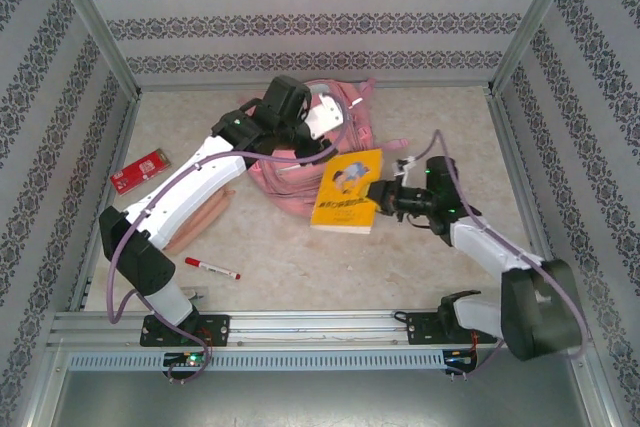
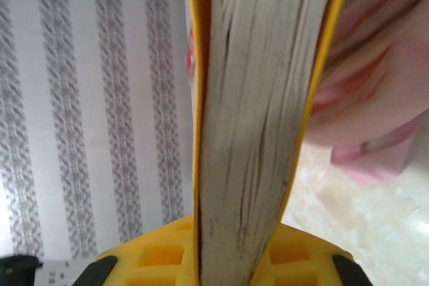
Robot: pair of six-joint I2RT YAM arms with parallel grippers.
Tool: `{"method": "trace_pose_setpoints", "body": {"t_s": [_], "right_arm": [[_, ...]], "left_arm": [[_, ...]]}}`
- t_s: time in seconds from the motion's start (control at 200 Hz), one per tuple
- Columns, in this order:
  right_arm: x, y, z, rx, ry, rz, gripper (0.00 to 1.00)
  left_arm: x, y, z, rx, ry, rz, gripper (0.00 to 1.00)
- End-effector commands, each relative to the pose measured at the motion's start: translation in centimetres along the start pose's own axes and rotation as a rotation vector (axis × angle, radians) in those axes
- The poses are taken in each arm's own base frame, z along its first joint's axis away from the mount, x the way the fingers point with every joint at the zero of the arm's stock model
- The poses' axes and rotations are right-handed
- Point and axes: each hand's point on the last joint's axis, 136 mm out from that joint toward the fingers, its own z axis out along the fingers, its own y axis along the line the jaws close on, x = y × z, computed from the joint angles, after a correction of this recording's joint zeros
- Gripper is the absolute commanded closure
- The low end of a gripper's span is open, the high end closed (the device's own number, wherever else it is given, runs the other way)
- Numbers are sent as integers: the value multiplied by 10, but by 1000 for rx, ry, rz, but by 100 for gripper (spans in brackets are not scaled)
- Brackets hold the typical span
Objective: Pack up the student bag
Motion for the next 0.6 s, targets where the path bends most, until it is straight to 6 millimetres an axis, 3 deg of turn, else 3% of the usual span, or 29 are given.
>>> {"method": "trace_pose_setpoints", "body": {"t_s": [0.0, 0.275, 0.365, 0.49, 0.595], "right_arm": [[-14, 19, -33, -6, -86, -99, 100], [-40, 14, -69, 127, -230, -115, 100], [-42, 16, -72, 135, -251, -126, 100], [-41, 18, -73, 130, -249, -133, 100], [-37, 15, -73, 132, -244, -133, 100]], "left_arm": [[74, -30, 31, 152, 198, 31, 47], [116, -51, 65, 242, 269, 2, 48], [124, -50, 78, 243, 299, -11, 50], [127, -45, 95, 229, 319, -34, 62], [129, -39, 109, 212, 328, -37, 63]]}}
